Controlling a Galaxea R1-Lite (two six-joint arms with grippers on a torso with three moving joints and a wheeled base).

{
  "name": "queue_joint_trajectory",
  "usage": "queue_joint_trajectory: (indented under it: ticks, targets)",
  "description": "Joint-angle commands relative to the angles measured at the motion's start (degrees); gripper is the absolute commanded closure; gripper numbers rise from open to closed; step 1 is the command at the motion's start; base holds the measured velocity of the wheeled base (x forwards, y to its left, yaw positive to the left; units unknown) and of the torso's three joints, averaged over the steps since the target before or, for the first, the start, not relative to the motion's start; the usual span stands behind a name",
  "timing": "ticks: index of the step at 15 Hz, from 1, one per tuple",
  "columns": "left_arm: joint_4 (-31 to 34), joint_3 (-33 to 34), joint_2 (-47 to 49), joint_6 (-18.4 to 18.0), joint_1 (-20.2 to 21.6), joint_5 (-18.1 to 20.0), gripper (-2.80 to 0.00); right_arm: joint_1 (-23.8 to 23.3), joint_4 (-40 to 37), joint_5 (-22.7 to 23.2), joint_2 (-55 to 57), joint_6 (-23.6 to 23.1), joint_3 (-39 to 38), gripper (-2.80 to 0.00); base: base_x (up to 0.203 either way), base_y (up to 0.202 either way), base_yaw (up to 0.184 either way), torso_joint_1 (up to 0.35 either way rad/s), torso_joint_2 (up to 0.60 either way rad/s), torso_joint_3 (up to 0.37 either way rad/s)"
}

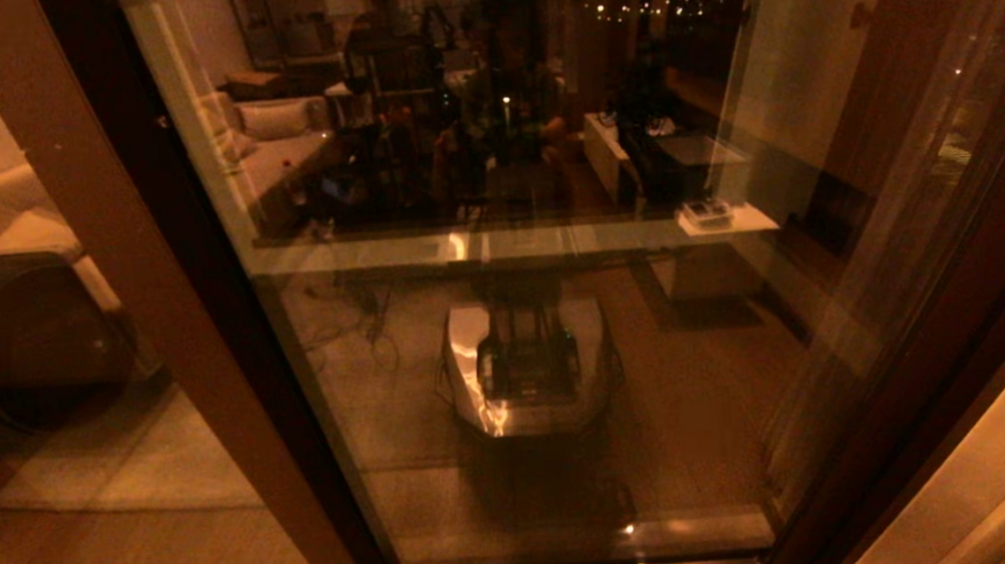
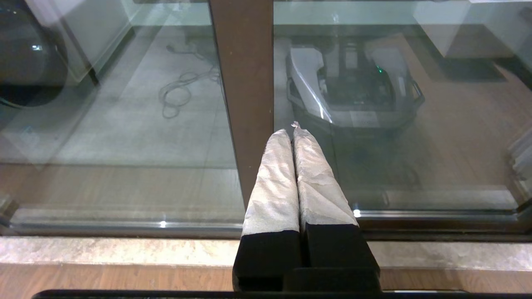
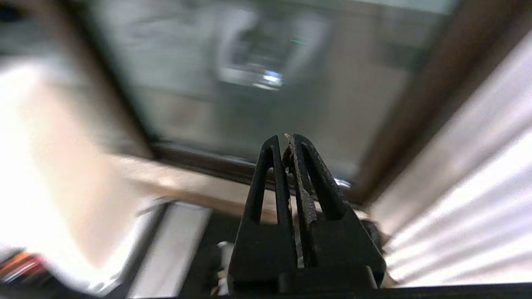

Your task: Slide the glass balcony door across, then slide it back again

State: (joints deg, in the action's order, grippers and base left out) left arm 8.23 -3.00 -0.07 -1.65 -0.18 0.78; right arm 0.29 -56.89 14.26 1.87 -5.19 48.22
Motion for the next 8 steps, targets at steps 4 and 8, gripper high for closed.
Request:
queue_joint_trajectory:
  ticks: [4, 8]
  targets:
    - [0.0, 0.0, 0.0, 0.0, 0.0, 0.0, 0.0, 0.0, 21.2, -8.9, -1.9, 1.4, -26.5, 0.0, 0.0, 0.0, 0.0, 0.0, 0.0, 0.0]
    - [0.0, 0.0, -0.1, 0.0, 0.0, 0.0, 0.0, 0.0, 45.8, -14.8, -1.9, -0.2, -42.2, 0.0, 0.0, 0.0, 0.0, 0.0, 0.0, 0.0]
